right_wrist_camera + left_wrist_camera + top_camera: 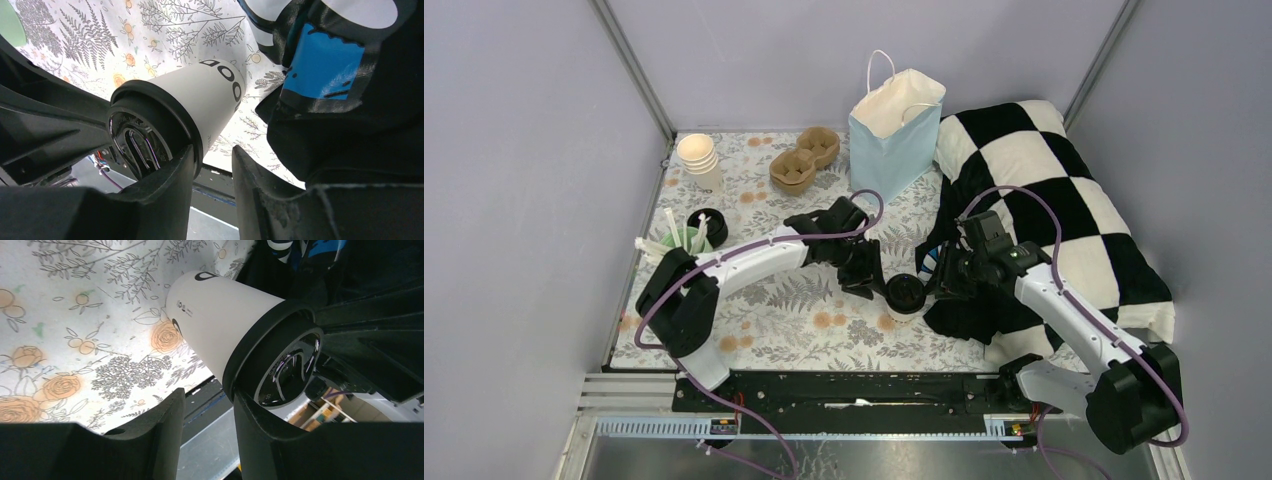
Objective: Pack the takeout coffee
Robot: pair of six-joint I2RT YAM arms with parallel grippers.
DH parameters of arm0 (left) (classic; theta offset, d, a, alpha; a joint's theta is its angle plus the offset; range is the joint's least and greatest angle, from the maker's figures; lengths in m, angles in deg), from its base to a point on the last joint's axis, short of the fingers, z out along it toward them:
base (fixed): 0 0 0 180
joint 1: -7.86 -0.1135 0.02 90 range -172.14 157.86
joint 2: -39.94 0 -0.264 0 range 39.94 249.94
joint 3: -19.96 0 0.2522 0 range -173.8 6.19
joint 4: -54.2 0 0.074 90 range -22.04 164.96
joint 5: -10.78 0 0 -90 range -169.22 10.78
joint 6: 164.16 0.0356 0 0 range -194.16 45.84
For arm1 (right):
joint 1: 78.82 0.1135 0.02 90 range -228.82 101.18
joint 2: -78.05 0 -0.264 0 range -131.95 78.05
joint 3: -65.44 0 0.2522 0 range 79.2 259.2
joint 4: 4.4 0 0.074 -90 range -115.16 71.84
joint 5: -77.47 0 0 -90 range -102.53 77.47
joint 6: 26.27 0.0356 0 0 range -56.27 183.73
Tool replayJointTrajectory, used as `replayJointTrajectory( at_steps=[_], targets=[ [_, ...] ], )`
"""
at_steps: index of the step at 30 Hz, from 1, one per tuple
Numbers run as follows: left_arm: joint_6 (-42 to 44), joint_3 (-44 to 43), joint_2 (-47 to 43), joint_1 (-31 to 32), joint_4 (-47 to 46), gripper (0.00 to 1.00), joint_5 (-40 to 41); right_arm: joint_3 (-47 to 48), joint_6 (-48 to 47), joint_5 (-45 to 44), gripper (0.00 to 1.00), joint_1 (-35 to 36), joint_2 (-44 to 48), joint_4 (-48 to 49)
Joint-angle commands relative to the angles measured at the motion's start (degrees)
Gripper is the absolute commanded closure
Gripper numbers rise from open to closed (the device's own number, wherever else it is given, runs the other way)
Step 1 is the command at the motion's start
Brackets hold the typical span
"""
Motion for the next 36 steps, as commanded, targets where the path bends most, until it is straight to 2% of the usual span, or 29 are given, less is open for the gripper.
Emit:
replayJointTrajectory(
  at_steps=[1,9,15,18,21,31,36],
  targets=[
    [4.0,-2.6,0.3,0.0,6.2,0.55,7.8,3.0,-3.8,-1.3,0.59,-1.0,0.6,-3.9],
    [4.9,-3.7,-1.4,-1.4,8.1,0.53,6.6,9.7,-8.7,3.2,0.51,-5.2,0.9,-8.7],
    [6.1,-5.1,-3.0,-2.5,8.9,0.45,2.3,7.3,-8.5,16.6,0.31,-6.8,1.8,-3.5],
    [6.3,-5.9,-2.9,-2.5,7.8,0.42,1.4,6.3,-7.9,19.7,0.25,-6.8,0.7,-1.7],
    [6.2,-7.0,-1.3,-2.5,7.5,0.41,0.0,5.4,-7.9,20.7,0.23,-6.7,-0.2,-1.3],
    [8.9,-5.9,-4.3,-4.0,11.5,0.4,3.7,-1.6,-8.1,32.3,0.18,-6.8,-3.4,5.1],
    [9.4,-5.7,-5.8,-5.7,10.6,0.3,1.6,-2.3,-9.4,36.4,0.13,-6.7,-6.8,6.6]
  ],
)
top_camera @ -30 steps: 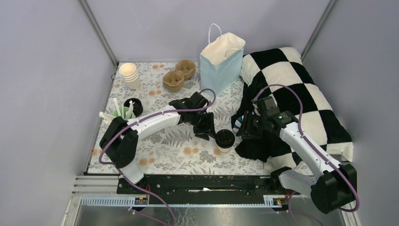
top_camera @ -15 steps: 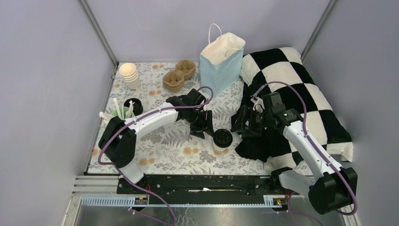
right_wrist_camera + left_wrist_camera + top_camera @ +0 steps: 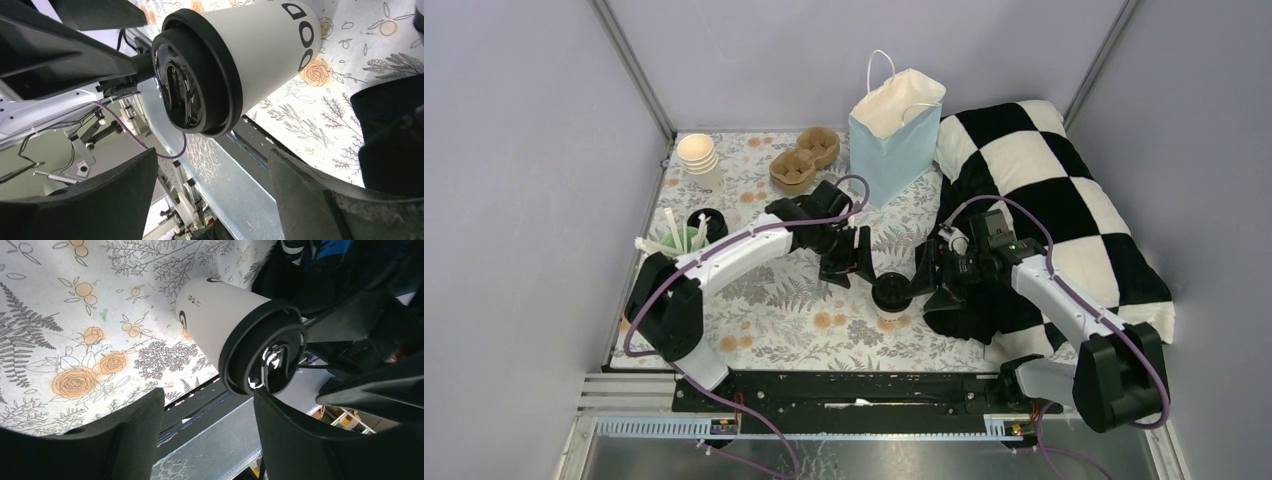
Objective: Pack the takeout coffee
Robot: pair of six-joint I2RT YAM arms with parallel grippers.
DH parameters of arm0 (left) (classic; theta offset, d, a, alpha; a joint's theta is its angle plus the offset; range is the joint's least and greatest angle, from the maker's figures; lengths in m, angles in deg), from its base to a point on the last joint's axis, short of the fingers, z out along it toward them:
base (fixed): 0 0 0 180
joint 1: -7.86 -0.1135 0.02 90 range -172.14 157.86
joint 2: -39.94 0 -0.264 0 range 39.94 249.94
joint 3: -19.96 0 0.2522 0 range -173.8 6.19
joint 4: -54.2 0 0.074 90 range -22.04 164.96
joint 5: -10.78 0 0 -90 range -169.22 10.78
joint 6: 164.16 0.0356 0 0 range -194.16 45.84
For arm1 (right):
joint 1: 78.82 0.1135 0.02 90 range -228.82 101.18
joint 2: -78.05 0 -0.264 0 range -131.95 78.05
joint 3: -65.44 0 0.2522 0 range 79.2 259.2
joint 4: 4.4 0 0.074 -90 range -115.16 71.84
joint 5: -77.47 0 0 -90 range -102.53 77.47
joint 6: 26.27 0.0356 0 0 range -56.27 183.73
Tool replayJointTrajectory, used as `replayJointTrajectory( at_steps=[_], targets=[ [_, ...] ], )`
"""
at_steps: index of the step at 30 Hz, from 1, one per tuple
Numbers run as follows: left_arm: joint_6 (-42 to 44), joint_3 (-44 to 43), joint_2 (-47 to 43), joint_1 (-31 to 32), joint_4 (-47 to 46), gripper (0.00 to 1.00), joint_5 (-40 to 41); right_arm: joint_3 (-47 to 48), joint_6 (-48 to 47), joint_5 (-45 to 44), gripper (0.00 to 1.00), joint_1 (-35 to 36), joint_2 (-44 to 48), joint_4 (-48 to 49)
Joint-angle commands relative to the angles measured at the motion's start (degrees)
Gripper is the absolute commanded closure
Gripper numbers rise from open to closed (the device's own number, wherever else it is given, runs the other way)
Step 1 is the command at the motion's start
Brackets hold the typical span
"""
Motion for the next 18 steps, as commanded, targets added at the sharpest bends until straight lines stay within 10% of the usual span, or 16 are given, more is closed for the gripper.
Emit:
replayJointTrajectory(
  at_steps=[1,18],
  targets=[
    [1.1,-0.3,-3.8,-1.5,-2.4,0.27,-2.9,-0.1,-1.9,6.6,0.11,-0.1,-2.6,3.5],
    [-1.1,6.0,1.1,-1.4,-12.7,0.34,-8.2,-2.5,0.8,9.9,0.07,3.3,-11.1,13.7]
  ],
)
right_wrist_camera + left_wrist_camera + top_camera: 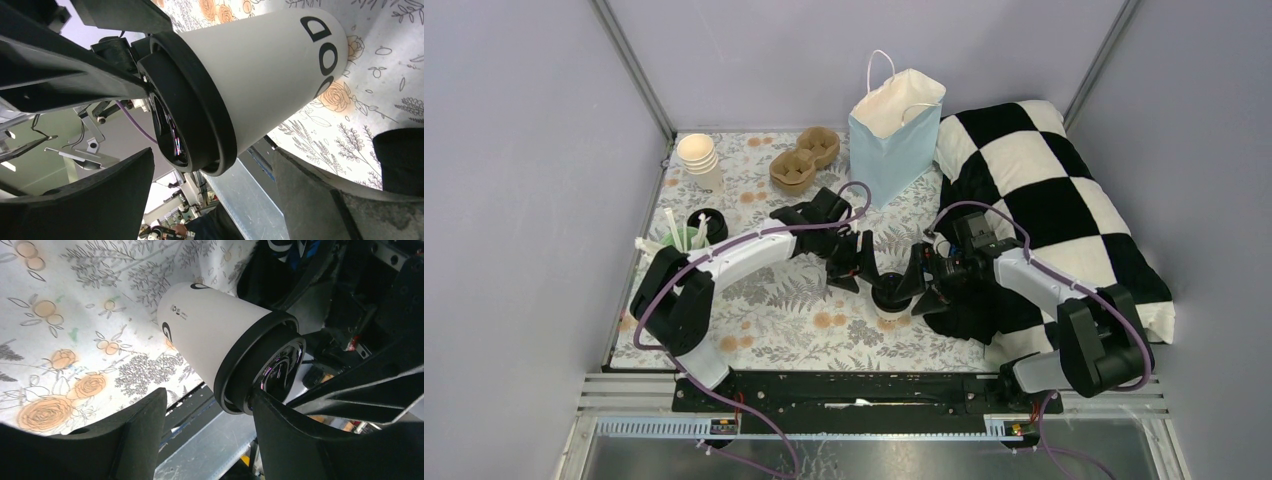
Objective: Pack the takeout coffee
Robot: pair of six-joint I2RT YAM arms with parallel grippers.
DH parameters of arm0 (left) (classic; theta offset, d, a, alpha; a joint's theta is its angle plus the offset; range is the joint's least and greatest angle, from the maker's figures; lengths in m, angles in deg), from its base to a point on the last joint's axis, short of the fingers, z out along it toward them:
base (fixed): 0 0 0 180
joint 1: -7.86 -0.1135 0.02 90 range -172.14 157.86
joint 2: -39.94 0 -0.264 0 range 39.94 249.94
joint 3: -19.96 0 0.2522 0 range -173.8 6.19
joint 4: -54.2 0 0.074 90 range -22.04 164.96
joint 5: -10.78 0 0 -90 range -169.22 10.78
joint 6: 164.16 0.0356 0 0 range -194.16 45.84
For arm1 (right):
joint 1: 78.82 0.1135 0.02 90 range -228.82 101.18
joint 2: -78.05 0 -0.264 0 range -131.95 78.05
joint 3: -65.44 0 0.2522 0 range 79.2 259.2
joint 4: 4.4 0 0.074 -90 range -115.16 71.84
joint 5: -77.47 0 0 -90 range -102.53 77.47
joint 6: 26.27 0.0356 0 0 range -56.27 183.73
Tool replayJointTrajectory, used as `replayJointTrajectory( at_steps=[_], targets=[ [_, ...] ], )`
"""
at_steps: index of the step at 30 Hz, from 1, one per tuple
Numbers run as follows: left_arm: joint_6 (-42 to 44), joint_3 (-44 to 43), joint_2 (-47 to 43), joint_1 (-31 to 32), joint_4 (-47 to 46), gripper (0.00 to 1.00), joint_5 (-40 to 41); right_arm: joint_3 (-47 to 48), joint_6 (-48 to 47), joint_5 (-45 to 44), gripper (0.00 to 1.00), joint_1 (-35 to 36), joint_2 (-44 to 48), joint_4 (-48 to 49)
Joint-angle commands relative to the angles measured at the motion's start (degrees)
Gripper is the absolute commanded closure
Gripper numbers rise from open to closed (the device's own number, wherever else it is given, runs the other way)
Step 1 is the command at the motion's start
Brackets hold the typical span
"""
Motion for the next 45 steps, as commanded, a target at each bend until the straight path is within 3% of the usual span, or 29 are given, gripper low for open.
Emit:
replayJointTrajectory(
  at_steps=[1,9,19,24,30,35,45],
  targets=[
    [0.2,1.8,-0.1,0.0,-3.1,0.35,-0.7,-0.7,1.0,3.0,0.08,0.5,-1.1,4.7],
    [-0.3,4.9,-0.2,0.0,-3.8,0.4,1.3,-4.5,-0.1,1.5,0.15,0.5,-3.7,6.6],
    [-1.2,9.7,-0.5,0.0,-5.1,0.44,5.0,-14.5,7.2,-14.0,0.23,0.4,-3.8,13.7],
    [-1.0,10.9,0.6,0.0,-6.8,0.45,5.9,-14.0,7.6,-21.2,0.22,-0.1,-5.2,13.8],
    [0.7,6.0,2.5,0.0,-5.8,0.45,6.2,-7.0,3.9,-19.9,0.18,-0.6,-2.0,6.5],
    [0.5,1.1,2.6,0.0,-5.4,0.39,3.4,-0.7,1.5,-20.8,0.09,-0.6,6.7,-2.3],
    [-1.0,-1.4,0.6,0.0,-6.3,0.18,-0.3,8.4,-1.0,-20.3,0.04,-0.6,10.0,-11.0]
  ],
)
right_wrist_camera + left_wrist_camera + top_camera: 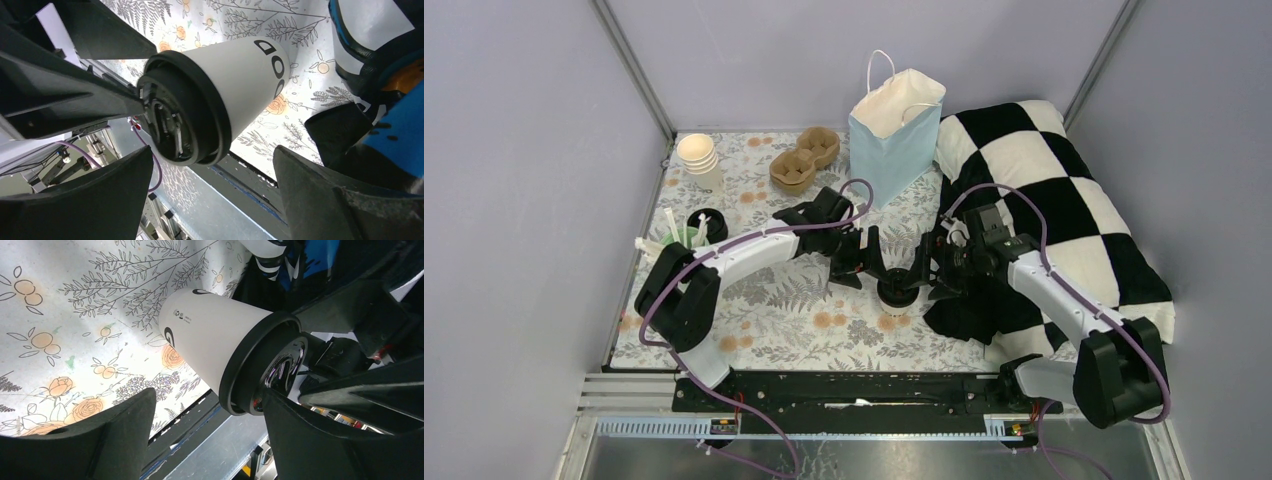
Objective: Pack the takeout coffee
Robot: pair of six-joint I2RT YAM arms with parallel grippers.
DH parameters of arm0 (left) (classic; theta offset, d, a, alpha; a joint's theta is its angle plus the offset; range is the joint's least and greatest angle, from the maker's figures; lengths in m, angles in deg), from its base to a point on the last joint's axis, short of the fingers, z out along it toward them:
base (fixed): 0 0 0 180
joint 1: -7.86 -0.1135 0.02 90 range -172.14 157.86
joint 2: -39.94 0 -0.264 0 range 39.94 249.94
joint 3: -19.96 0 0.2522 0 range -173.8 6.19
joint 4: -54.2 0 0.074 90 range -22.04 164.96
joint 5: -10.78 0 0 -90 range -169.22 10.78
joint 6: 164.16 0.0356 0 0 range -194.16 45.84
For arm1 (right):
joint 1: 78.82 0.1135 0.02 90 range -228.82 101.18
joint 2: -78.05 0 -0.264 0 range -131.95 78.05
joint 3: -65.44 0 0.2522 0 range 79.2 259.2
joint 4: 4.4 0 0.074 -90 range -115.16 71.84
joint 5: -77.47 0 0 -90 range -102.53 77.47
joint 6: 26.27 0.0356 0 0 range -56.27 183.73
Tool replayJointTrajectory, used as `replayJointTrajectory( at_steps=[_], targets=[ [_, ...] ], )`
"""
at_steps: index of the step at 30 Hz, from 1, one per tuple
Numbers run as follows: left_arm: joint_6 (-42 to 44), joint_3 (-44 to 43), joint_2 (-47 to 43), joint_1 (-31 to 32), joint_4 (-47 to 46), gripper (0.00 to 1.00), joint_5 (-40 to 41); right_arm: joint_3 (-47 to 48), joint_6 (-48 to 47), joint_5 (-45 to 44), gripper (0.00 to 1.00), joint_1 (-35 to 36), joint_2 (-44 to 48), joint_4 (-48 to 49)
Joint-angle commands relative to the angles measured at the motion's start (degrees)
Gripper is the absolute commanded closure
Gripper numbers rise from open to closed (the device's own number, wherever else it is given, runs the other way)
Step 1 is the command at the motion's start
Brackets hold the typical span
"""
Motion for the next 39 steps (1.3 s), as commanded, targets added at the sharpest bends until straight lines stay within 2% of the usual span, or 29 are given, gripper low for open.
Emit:
replayJointTrajectory(
  at_steps=[1,5,11,19,22,25,29,32,35,37,39],
  targets=[
    [-0.9,-2.4,-1.2,0.0,-1.6,0.17,-0.8,6.9,-3.5,-3.1,0.04,-0.1,2.0,-7.4],
    [-3.8,-0.4,0.5,0.8,-6.9,0.16,-4.1,11.3,-5.3,-5.3,0.04,-0.2,2.4,-11.1],
    [-5.0,-1.9,1.9,2.0,-8.7,0.16,-4.2,14.0,-6.4,-6.1,0.04,-0.2,2.6,-12.4],
    [0.8,-9.2,-5.1,0.1,1.9,0.08,4.1,18.1,-11.8,-9.1,0.04,-0.3,1.0,-17.6],
    [3.6,-11.9,-9.4,-4.0,7.2,0.04,10.2,19.3,-13.2,-9.6,0.04,-0.3,0.4,-18.8],
    [7.1,-16.9,-10.7,-10.8,14.6,0.03,18.7,19.5,-13.5,-8.6,0.03,-0.3,-0.1,-18.4],
    [12.3,-30.5,-4.5,-20.0,25.3,0.02,33.2,20.0,-13.6,-7.1,0.04,-0.3,-1.5,-17.5],
    [14.5,-40.8,3.4,-24.9,31.8,0.09,43.3,21.3,-14.9,-6.1,0.04,-0.3,-3.5,-17.7],
    [15.1,-48.3,10.9,-28.4,37.5,0.28,50.7,23.3,-16.8,-6.8,0.05,0.2,-5.9,-19.7],
    [14.3,-48.7,14.0,-32.2,38.7,0.36,48.5,23.7,-17.5,-7.6,0.05,1.1,-6.7,-19.9],
    [13.6,-47.3,15.0,-35.6,38.3,0.39,46.1,24.1,-18.3,-9.9,0.05,2.2,-7.3,-20.4]
  ],
)
